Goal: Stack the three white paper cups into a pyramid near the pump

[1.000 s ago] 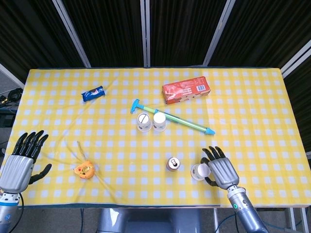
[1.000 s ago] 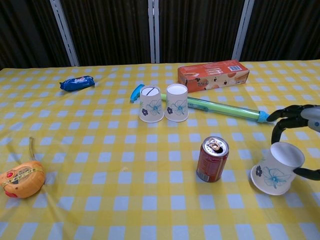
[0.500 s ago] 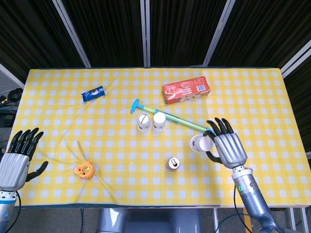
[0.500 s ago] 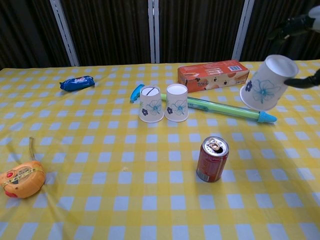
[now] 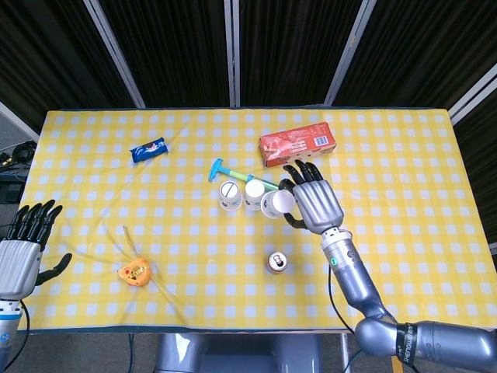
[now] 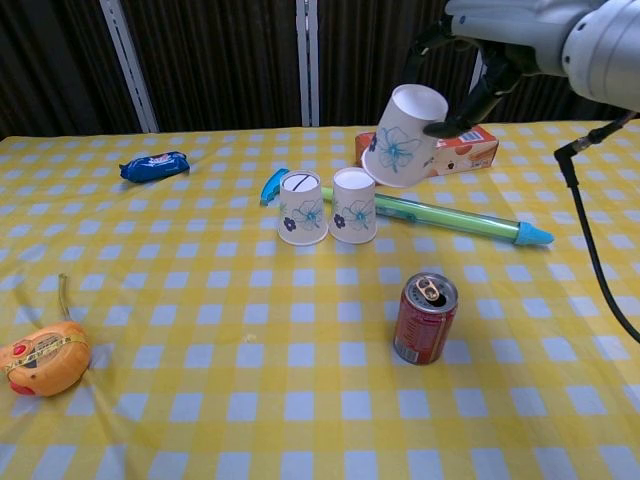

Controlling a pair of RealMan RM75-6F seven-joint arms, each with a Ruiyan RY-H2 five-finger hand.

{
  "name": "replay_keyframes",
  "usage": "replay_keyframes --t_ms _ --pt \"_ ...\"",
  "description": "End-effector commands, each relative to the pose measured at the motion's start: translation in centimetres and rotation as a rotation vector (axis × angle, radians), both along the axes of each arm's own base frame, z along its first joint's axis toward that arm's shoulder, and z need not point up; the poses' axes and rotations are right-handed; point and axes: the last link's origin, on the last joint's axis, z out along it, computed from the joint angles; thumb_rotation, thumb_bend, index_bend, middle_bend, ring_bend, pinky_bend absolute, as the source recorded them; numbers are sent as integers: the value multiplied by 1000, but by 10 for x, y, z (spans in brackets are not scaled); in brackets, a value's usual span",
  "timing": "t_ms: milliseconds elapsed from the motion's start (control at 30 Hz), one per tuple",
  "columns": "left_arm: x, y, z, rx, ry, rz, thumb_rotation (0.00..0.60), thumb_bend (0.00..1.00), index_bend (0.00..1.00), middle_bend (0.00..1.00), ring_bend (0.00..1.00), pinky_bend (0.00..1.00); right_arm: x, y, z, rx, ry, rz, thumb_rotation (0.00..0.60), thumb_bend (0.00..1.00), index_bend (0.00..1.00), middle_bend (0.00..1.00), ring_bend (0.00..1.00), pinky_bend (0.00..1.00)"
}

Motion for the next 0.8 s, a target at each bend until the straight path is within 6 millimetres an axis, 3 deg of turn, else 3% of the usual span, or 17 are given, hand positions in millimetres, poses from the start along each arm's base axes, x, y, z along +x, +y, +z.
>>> replay_keyframes --t_ms 33,400,800 --pt "-2 1 1 -3 -5 6 600 289 0 0 0 0 16 -10 -10 -2 1 13 600 235 483 134 0 109" --pt "-3 2 -1 -54 -1 -5 600 289 0 0 0 0 52 -35 -45 8 20 34 600 235 482 134 0 119" --pt "-6 6 1 -72 -18 7 600 289 0 0 0 0 47 -55 -57 -1 69 -4 600 235 482 134 0 119"
